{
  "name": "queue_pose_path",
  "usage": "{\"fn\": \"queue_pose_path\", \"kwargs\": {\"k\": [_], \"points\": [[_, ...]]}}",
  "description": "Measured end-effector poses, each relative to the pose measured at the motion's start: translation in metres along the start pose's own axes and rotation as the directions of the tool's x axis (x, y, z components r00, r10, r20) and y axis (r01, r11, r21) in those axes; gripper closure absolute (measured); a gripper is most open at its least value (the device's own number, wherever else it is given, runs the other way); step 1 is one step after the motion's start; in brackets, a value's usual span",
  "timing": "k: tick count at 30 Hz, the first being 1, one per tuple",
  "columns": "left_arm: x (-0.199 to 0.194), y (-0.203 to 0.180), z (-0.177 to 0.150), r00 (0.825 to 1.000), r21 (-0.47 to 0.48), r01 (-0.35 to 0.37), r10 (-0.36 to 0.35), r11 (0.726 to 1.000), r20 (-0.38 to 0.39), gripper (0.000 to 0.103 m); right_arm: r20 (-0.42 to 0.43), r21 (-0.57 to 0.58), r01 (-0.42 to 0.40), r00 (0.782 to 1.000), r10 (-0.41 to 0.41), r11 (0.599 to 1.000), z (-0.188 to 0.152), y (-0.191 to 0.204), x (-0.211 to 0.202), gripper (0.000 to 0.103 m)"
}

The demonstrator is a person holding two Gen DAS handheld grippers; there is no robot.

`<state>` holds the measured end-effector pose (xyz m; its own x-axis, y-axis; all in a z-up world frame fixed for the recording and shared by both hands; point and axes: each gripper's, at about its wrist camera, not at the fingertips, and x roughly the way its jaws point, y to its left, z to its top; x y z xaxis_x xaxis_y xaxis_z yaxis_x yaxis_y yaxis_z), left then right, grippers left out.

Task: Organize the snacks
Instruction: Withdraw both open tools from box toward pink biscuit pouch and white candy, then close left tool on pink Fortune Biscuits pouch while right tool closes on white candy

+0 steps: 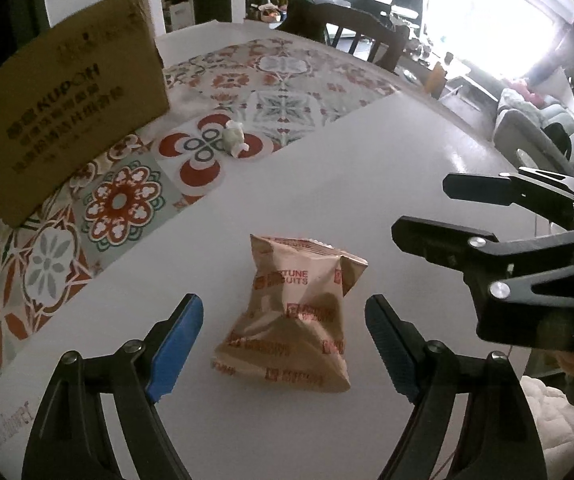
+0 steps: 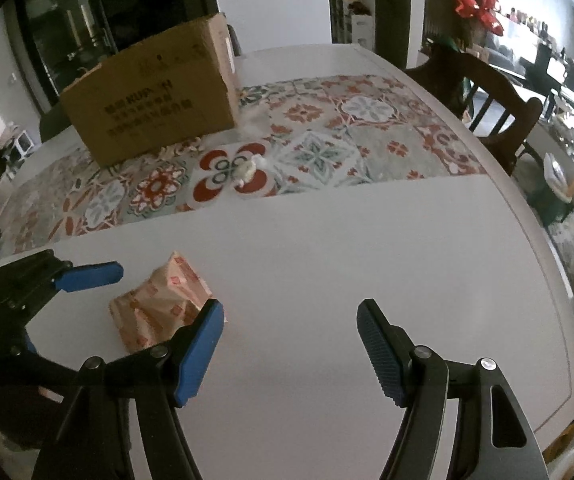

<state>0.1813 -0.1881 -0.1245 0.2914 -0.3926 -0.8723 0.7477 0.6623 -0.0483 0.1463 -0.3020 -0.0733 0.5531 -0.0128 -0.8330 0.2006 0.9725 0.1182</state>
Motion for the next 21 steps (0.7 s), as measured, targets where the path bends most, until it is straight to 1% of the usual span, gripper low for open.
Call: {"fn": "queue_pose_path", "kwargs": {"k": [2, 4, 6, 8, 9, 11, 17, 21], "points": [[0.003, -0.001, 0.001, 1.000, 0.000, -0.006, 0.006, 1.000, -0.002, 0.024, -0.006, 0.001, 0.003, 1.000, -0.003, 1.000, -0.001, -0.002, 0.002, 0.033], [0.005, 0.000, 0.001, 1.000, 0.000, -0.012, 0.012, 1.000, -0.003, 0.031, -0.008, 0.002, 0.006, 1.000, -0.006, 1.000, -0.001, -0.002, 0.002, 0.033], [0.008, 0.000, 0.002, 1.000, -0.005, -0.015, 0.015, 1.000, -0.004, 0.034, -0.010, 0.003, 0.010, 1.000, -0.010, 1.000, -0.001, -0.003, 0.003, 0.033], [0.010, 0.002, 0.002, 1.000, -0.014, -0.015, 0.015, 1.000, -0.004, 0.038, -0.014, 0.002, 0.013, 1.000, -0.013, 1.000, -0.001, -0.003, 0.005, 0.033], [0.011, 0.003, 0.002, 1.000, -0.019, -0.012, 0.012, 1.000, -0.004, 0.044, -0.014, 0.002, 0.013, 1.000, -0.013, 1.000, -0.001, -0.004, 0.005, 0.033], [0.011, 0.005, 0.002, 1.000, -0.034, -0.004, 0.004, 0.999, -0.003, 0.051, -0.016, 0.000, 0.015, 1.000, -0.015, 1.000, -0.001, -0.004, 0.007, 0.033], [0.004, 0.015, 0.003, 0.999, -0.090, -0.030, 0.033, 0.996, 0.030, 0.054, -0.012, -0.007, 0.020, 1.000, -0.020, 1.000, 0.003, -0.002, 0.008, 0.033], [-0.006, 0.024, 0.005, 0.995, -0.128, -0.066, 0.075, 0.990, 0.063, 0.054, -0.002, -0.020, 0.018, 1.000, -0.018, 1.000, 0.008, 0.002, 0.010, 0.033]]}}
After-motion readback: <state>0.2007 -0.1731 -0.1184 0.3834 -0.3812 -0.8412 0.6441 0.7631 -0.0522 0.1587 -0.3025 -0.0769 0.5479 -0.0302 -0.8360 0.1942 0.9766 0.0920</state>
